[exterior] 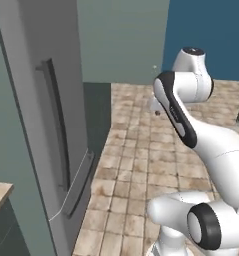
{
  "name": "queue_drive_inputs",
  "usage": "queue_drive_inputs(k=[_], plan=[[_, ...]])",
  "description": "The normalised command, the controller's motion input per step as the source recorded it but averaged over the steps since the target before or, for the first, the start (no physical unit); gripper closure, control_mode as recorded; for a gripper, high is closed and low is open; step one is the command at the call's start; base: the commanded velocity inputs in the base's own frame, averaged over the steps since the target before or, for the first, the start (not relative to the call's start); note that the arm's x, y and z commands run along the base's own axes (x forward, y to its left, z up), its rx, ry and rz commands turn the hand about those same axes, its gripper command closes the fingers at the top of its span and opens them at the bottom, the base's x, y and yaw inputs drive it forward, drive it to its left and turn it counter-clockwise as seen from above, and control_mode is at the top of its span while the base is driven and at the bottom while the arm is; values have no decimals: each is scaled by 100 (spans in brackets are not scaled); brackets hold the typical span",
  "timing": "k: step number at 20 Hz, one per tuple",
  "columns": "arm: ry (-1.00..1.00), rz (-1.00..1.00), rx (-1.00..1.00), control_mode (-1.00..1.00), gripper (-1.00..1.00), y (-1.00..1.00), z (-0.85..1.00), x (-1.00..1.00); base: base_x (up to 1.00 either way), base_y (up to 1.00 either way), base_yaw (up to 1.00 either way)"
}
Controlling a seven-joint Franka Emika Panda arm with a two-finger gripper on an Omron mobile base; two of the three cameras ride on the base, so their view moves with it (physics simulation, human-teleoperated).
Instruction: Pick up the bowls on the counter and stack them on top of one another in the open cabinet. Place the smaller bowl on top of the larger bowl.
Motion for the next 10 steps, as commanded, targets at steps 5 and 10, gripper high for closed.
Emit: queue_drive_inputs(k=[5, 10], plan=[[0, 0, 0, 100, -100, 0, 0, 0, -49, -26, 35], [0, 0, 0, 100, -100, 0, 0, 0, -86, -34, 32]])
